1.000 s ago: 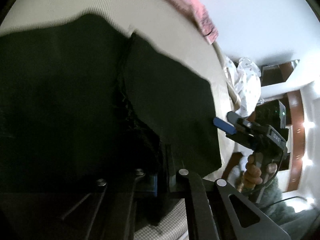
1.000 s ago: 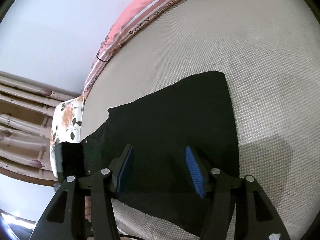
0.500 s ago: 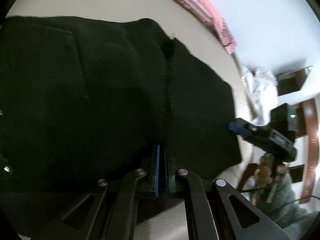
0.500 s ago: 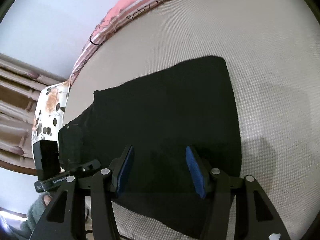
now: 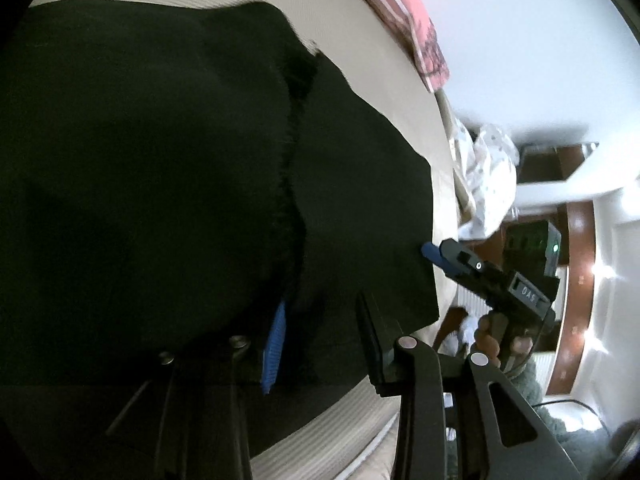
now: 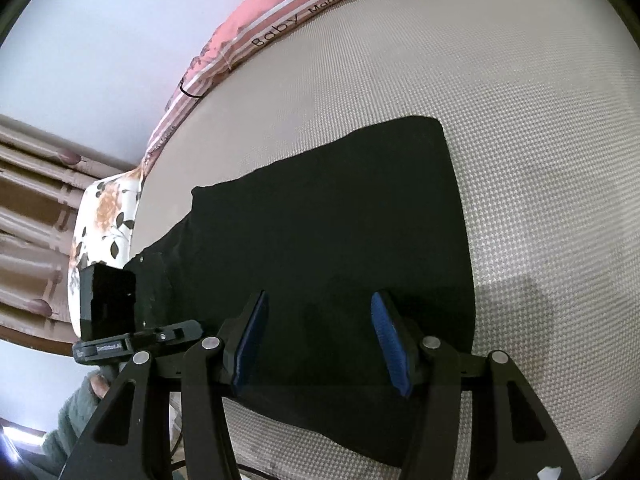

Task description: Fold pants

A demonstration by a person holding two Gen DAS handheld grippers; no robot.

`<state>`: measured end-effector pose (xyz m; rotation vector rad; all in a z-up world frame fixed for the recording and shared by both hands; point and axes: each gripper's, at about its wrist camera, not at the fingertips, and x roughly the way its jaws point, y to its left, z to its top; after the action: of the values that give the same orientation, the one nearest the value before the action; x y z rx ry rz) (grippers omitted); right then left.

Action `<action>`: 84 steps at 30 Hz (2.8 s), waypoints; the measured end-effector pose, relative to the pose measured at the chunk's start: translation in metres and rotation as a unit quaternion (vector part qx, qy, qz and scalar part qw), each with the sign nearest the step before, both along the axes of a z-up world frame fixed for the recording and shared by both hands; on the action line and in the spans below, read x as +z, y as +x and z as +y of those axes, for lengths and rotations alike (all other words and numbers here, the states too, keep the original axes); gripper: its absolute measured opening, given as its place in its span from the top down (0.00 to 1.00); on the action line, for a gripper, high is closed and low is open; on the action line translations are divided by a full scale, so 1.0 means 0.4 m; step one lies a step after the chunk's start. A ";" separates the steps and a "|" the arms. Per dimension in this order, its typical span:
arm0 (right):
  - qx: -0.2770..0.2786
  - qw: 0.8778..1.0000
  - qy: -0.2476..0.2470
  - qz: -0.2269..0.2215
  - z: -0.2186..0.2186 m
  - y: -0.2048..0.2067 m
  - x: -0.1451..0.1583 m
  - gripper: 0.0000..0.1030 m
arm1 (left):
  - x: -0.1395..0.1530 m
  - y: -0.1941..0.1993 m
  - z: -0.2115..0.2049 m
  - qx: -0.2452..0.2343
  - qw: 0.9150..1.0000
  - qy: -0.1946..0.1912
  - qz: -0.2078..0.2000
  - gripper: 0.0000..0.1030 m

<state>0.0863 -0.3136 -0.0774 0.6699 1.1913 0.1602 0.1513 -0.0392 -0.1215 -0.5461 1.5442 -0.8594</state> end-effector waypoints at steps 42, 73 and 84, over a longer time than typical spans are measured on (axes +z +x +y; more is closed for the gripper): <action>0.009 0.997 -0.068 -0.033 0.022 0.024 0.025 0.49 | 0.070 -0.048 0.008 0.024 0.978 0.149 -0.145 0.73; 0.039 0.969 -0.242 -0.041 0.050 0.119 0.006 0.50 | 0.087 -0.024 -0.127 -0.016 0.917 0.261 -0.302 0.39; 0.055 0.961 -0.270 -0.029 0.107 0.020 0.006 0.50 | 0.076 -0.153 -0.081 -0.014 0.908 0.285 -0.307 0.37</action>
<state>0.0945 -0.2708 -0.0748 0.1196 1.1477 -0.0546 0.0903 -0.0716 -0.0912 0.1719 1.1307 -0.4870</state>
